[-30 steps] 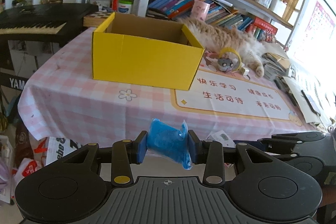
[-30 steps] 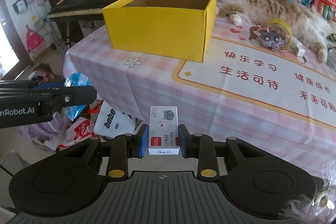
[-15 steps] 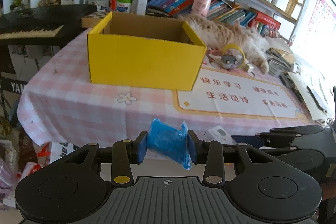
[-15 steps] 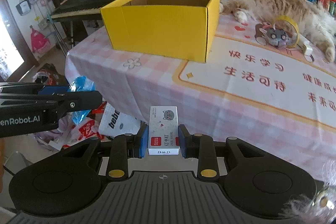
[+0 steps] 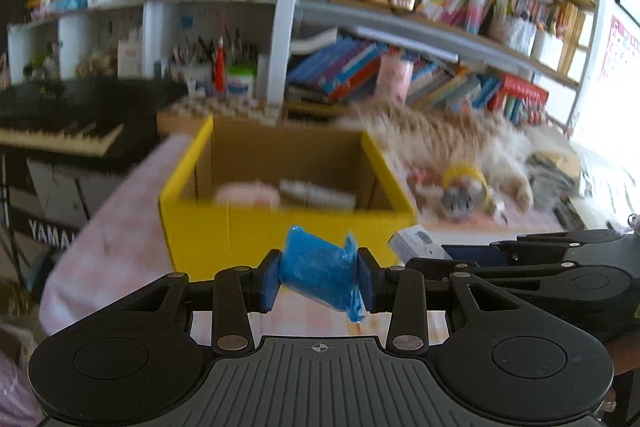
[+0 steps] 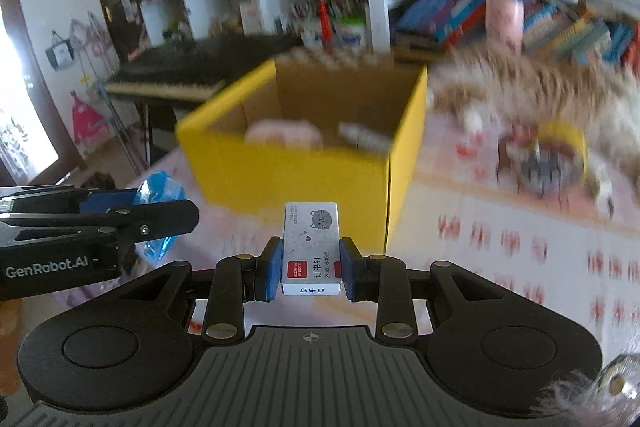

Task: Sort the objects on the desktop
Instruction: 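Lower the eraser into the box with the left tool while the right tool drops the package in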

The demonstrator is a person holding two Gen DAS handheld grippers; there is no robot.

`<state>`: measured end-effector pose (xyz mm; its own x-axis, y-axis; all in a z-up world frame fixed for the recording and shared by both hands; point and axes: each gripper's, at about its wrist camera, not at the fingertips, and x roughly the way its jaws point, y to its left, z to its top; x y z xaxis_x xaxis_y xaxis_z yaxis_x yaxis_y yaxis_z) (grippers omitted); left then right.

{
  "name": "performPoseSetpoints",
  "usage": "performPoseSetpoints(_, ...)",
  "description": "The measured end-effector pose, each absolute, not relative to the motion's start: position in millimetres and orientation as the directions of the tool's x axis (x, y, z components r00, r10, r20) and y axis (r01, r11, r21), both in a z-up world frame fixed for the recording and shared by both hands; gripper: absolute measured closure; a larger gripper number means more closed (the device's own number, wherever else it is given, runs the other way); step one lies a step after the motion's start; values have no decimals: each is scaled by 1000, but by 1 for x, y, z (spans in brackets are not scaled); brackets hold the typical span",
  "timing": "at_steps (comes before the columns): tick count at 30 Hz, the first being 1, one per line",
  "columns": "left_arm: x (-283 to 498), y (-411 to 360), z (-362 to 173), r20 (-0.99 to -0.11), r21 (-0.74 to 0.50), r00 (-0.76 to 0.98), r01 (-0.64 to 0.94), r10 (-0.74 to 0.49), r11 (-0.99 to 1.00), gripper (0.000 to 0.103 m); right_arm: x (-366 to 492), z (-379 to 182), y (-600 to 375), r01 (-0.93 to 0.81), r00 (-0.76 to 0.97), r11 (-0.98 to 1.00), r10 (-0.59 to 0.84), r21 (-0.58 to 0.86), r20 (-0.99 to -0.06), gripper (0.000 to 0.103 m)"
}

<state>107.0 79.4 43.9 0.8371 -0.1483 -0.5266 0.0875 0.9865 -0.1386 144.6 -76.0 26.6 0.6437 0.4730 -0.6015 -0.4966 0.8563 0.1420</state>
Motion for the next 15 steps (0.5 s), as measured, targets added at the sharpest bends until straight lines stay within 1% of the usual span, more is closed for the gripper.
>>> performPoseSetpoints(3,130,78,53,-496,-130,857,82,-137,988,65,169,43,-76,-517,671,848,489,120,-557,76)
performPoseSetpoints(7,161,76,61,-471,-114,875,70,-116,991,65,202,57,-76,-542,690,836,501,86,-523,76)
performPoseSetpoints(11,187,74,63,-465,-89,881,50,-86,995,65,237,61,-78,-556,697,829,500,52,-514,76)
performPoseSetpoints(15,212,73,56,-487,-76,871,26,-60,997,65,270,58,-76,-566,692,824,492,26,-528,76)
